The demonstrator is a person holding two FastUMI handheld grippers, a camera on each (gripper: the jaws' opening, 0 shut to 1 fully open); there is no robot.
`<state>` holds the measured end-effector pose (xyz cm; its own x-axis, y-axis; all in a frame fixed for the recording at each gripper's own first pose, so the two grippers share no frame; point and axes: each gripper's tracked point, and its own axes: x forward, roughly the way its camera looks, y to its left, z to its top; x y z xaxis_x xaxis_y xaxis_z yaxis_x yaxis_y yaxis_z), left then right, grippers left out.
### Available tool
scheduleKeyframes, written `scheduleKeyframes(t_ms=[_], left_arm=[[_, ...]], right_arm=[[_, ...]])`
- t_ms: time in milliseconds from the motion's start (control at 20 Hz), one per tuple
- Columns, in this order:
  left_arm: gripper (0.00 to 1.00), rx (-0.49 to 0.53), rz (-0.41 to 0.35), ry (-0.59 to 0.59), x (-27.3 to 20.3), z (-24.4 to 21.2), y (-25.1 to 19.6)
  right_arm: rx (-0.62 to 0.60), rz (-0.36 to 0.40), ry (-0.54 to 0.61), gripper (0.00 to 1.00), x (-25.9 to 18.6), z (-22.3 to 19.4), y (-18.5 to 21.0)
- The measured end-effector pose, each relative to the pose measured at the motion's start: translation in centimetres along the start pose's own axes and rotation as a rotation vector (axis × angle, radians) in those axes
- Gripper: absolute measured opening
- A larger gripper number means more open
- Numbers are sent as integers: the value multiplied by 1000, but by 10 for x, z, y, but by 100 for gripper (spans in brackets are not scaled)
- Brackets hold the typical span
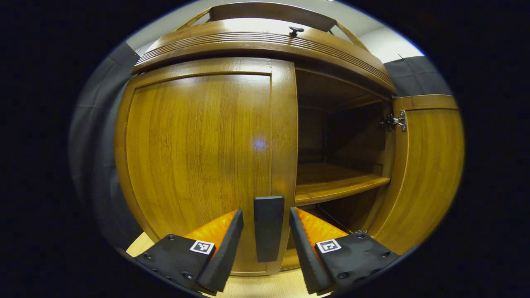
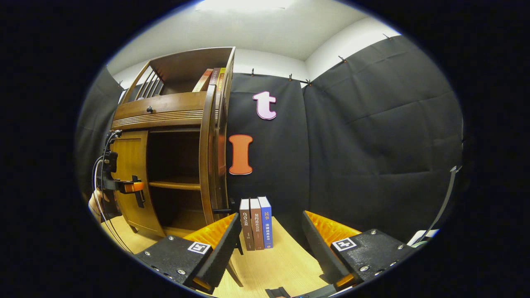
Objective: Open the right door of the double-door shoe cabinet with the right hand, and open the left door with the left hand.
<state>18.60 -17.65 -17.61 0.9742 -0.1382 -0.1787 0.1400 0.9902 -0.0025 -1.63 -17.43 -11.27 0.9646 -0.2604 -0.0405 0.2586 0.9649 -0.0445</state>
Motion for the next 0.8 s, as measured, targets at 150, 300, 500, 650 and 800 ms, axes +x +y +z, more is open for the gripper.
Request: scheduleKeyframes(t_ms=[150,300,500,650,800], left_arm=[[58,-3,3,6,3,-3,2],[45,24,2,15,2,-7,0],[34,26,28,23,-6,-10,0],[31,24,2,29,-17,-10,-3],[33,7,-46,37,-36,-11,-3]], right_arm=[[-2,-3,2,91,0,-2,0],[-3,-12,5,91,0,-3,0],[-8,-13,3,91,-4,-2,2],[-24,-5,3,91,-10,1,14],[-24,8,0,91,-12,9,26]])
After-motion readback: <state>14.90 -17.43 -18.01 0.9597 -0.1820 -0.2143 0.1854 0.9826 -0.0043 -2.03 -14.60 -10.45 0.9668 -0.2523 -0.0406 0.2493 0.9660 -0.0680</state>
